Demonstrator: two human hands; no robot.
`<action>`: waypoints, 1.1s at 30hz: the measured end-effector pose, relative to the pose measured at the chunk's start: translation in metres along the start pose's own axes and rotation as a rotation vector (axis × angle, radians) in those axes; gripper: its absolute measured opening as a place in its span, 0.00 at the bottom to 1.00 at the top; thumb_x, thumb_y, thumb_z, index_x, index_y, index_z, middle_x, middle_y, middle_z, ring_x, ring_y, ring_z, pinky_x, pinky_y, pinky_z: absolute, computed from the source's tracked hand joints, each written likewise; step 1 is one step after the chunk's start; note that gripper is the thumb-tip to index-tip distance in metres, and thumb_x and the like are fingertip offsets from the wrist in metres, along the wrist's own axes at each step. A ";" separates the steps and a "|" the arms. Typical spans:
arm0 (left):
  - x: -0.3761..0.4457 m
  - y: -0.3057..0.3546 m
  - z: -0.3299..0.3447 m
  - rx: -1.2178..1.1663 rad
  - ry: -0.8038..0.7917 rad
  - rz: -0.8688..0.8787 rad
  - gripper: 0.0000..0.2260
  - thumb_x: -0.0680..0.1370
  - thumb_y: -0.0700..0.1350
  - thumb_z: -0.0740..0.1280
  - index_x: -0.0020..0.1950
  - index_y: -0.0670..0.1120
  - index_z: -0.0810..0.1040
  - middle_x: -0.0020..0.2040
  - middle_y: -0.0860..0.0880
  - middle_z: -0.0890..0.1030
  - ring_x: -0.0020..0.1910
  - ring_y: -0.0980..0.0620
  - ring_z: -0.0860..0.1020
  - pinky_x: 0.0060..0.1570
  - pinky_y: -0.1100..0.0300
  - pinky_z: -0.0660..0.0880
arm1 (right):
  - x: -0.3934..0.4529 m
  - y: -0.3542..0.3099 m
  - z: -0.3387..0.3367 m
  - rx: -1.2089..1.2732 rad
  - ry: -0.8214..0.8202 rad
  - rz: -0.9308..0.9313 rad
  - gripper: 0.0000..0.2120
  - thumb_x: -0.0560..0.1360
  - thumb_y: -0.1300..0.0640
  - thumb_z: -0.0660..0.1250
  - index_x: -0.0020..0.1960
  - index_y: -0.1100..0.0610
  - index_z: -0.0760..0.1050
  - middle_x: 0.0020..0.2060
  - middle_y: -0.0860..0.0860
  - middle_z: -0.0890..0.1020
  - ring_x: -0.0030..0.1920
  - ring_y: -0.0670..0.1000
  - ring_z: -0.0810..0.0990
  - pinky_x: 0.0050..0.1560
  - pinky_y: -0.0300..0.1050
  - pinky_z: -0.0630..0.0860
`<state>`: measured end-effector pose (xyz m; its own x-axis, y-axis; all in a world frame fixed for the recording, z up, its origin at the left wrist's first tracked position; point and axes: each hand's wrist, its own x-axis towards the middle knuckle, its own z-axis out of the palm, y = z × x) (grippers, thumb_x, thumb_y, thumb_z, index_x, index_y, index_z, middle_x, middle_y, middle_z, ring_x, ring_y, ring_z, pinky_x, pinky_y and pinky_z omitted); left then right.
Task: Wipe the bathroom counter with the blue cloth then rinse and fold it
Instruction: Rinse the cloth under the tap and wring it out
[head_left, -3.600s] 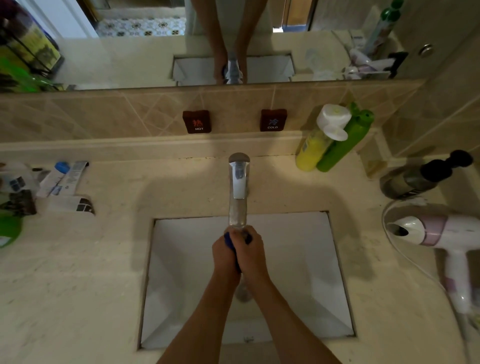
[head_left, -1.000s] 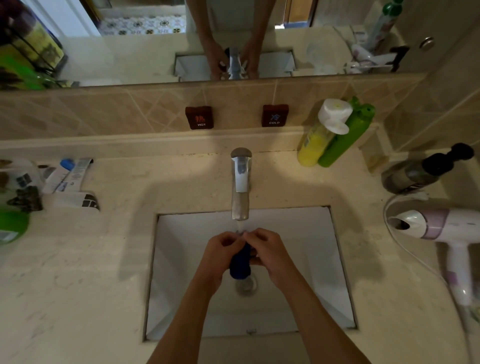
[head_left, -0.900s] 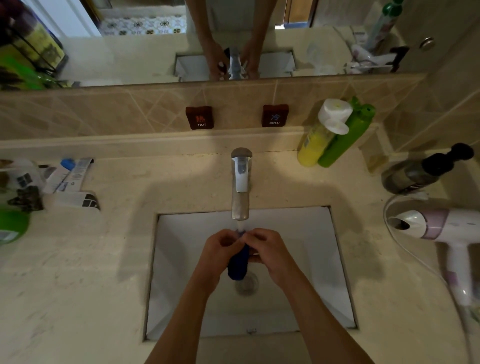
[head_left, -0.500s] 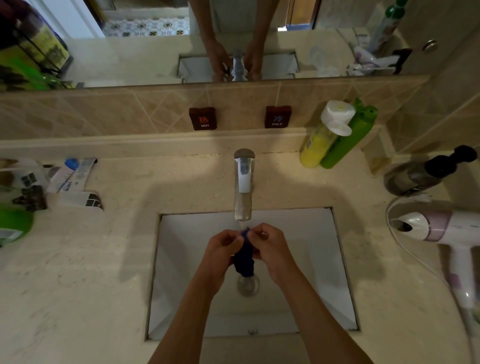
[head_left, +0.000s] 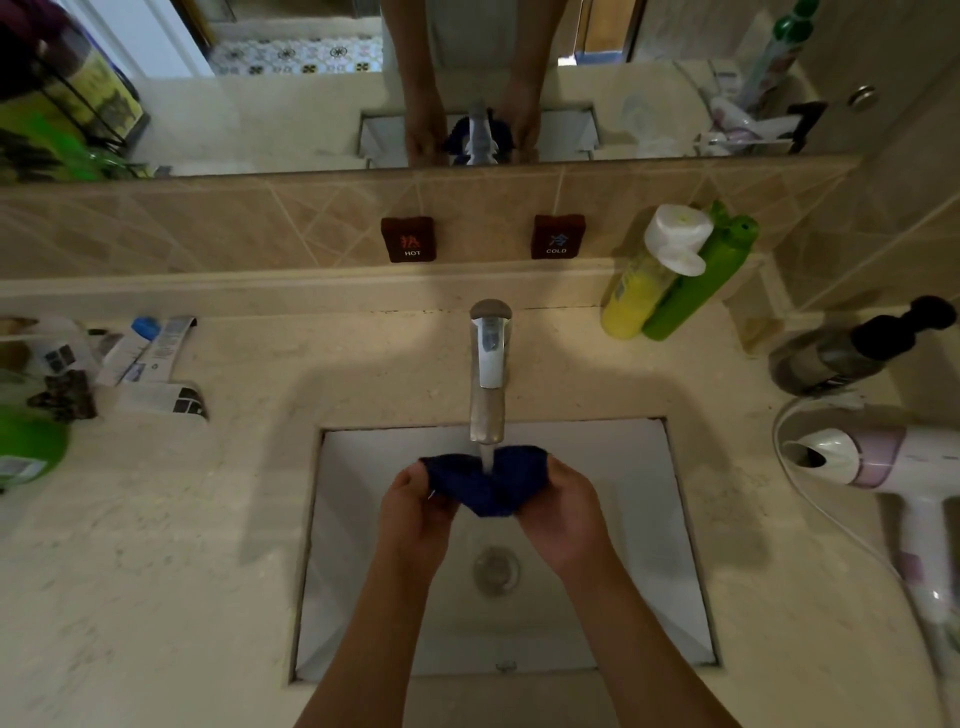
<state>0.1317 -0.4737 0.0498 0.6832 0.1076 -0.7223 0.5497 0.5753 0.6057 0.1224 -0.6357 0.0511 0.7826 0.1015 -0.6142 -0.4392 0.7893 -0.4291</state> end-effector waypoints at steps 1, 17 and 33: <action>0.002 0.002 -0.003 -0.148 0.039 -0.034 0.12 0.82 0.40 0.55 0.54 0.36 0.77 0.49 0.39 0.82 0.48 0.42 0.80 0.51 0.48 0.77 | 0.001 -0.001 -0.006 0.142 0.012 0.011 0.18 0.77 0.56 0.60 0.60 0.67 0.77 0.53 0.63 0.83 0.53 0.61 0.81 0.55 0.55 0.81; 0.024 -0.003 -0.014 -0.208 -0.351 -0.305 0.15 0.82 0.47 0.60 0.36 0.46 0.65 0.30 0.48 0.62 0.26 0.51 0.68 0.34 0.59 0.64 | 0.025 -0.002 -0.012 -1.505 -0.068 -0.013 0.11 0.73 0.62 0.73 0.34 0.58 0.76 0.32 0.52 0.79 0.33 0.47 0.76 0.36 0.39 0.72; 0.016 -0.022 0.041 -0.227 0.002 -0.297 0.21 0.80 0.58 0.61 0.58 0.41 0.79 0.53 0.38 0.80 0.51 0.40 0.80 0.53 0.47 0.77 | 0.007 0.026 0.017 0.037 0.138 0.053 0.23 0.73 0.55 0.69 0.67 0.60 0.76 0.63 0.65 0.80 0.65 0.67 0.78 0.70 0.64 0.72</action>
<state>0.1502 -0.5180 0.0391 0.5089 -0.0899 -0.8561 0.6030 0.7470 0.2800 0.1242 -0.6044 0.0469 0.6897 0.0617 -0.7214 -0.4598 0.8070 -0.3705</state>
